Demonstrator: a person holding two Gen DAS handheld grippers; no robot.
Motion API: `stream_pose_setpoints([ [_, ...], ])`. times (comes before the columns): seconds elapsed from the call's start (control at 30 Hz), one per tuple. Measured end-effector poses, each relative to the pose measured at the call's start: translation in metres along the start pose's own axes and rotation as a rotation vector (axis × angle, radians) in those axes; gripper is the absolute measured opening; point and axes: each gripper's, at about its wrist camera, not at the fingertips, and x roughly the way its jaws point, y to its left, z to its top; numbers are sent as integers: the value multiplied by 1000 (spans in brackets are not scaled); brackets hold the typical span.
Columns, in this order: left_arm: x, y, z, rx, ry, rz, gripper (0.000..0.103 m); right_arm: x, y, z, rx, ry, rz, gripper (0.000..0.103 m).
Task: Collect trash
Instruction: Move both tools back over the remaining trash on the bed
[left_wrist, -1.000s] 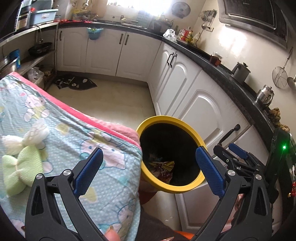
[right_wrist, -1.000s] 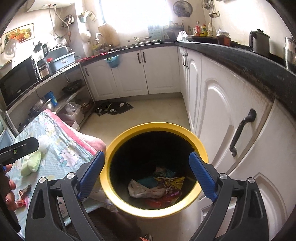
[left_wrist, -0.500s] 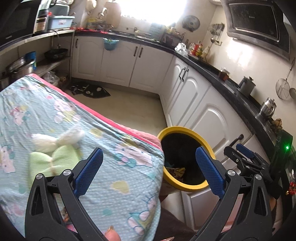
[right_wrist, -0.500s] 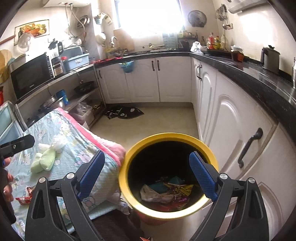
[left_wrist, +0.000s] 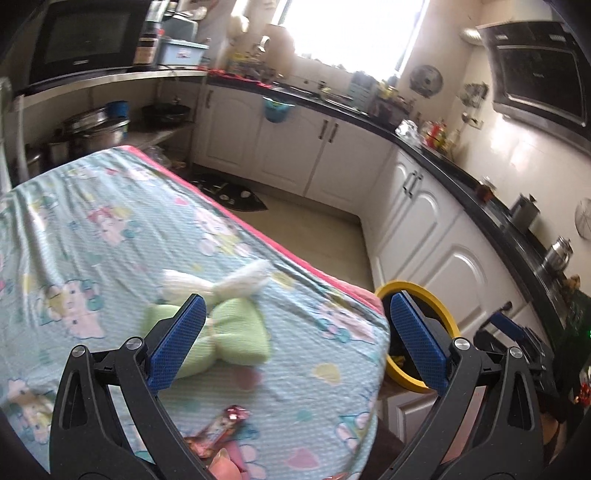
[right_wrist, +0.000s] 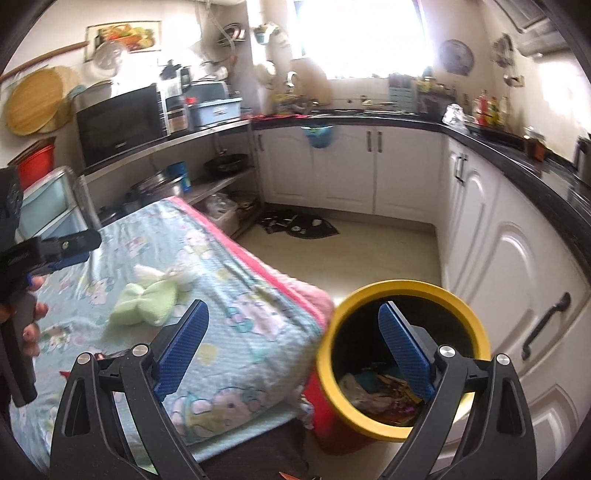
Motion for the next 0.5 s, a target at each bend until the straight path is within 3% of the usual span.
stream_pose_setpoints([
  [0.33, -17, 47, -4, -40, -11, 76, 92, 13, 38, 1, -52, 33, 93, 91],
  [0.5, -20, 64, -13, -41, 19, 95, 92, 23, 54, 1, -80, 51, 126, 91],
])
